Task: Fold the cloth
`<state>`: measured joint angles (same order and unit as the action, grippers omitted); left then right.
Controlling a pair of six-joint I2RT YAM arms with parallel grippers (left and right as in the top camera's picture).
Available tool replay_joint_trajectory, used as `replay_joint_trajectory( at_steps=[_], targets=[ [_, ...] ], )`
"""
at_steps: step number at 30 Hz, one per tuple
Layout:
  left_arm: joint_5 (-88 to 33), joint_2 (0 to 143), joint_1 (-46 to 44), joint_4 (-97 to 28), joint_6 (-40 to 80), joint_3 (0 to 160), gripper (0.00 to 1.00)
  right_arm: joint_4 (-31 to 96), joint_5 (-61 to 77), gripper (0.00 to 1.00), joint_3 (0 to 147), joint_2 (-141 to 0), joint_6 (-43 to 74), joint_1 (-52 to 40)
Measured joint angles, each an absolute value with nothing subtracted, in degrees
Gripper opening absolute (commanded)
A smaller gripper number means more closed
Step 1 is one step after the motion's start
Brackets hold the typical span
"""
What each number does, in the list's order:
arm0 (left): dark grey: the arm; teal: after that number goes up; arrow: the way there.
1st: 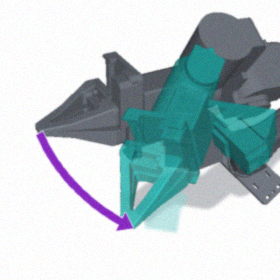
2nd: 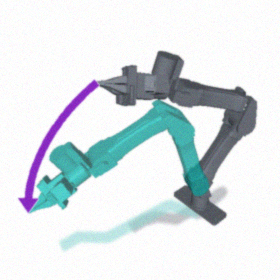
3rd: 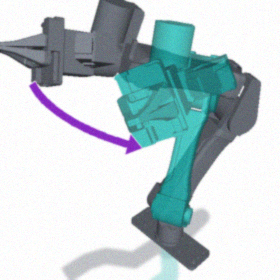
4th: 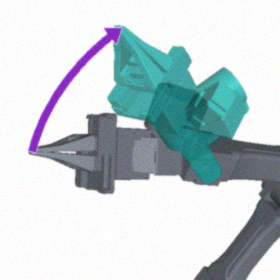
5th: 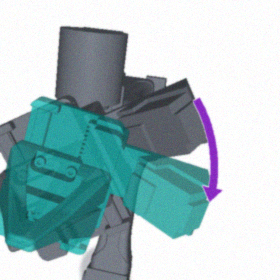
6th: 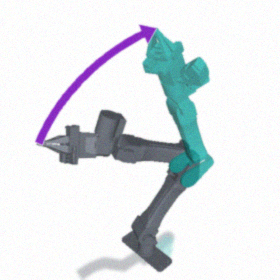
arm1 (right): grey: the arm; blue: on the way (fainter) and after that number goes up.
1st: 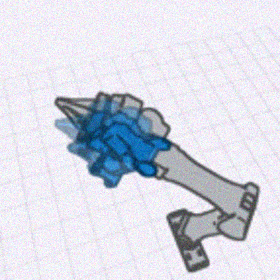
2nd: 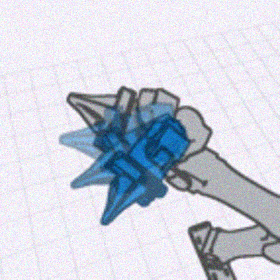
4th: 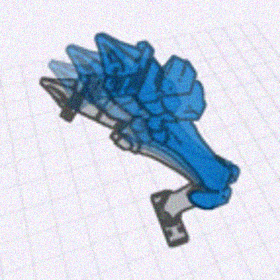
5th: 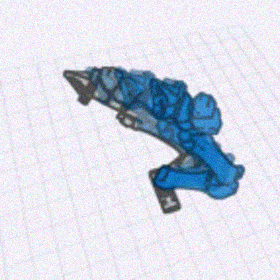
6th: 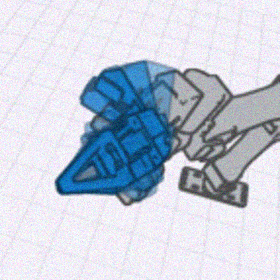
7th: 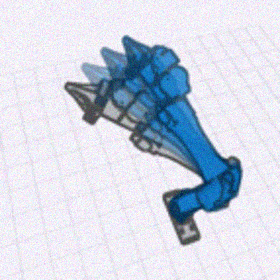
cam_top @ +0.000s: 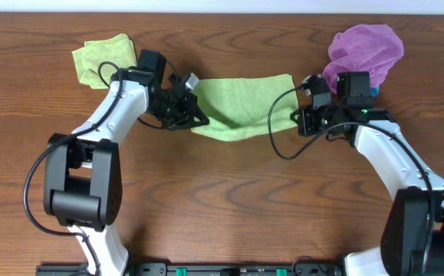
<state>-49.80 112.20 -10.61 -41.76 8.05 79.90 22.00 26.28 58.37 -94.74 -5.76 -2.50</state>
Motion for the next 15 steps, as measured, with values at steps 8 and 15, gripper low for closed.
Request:
replay_joint_trajectory(
  at_steps=[8, 15],
  targets=[
    [-43.03, 112.22, -10.61, -27.07, 17.45, 79.79, 0.06, 9.98, 20.43, 0.01, 58.37, -95.68, -3.66, -4.64],
    [-37.1, 112.22, -10.61, -20.36, 22.7, 79.79, 0.06, 7.55, 18.57, 0.01, 60.34, -102.65, -2.46, -4.62]
  ],
)
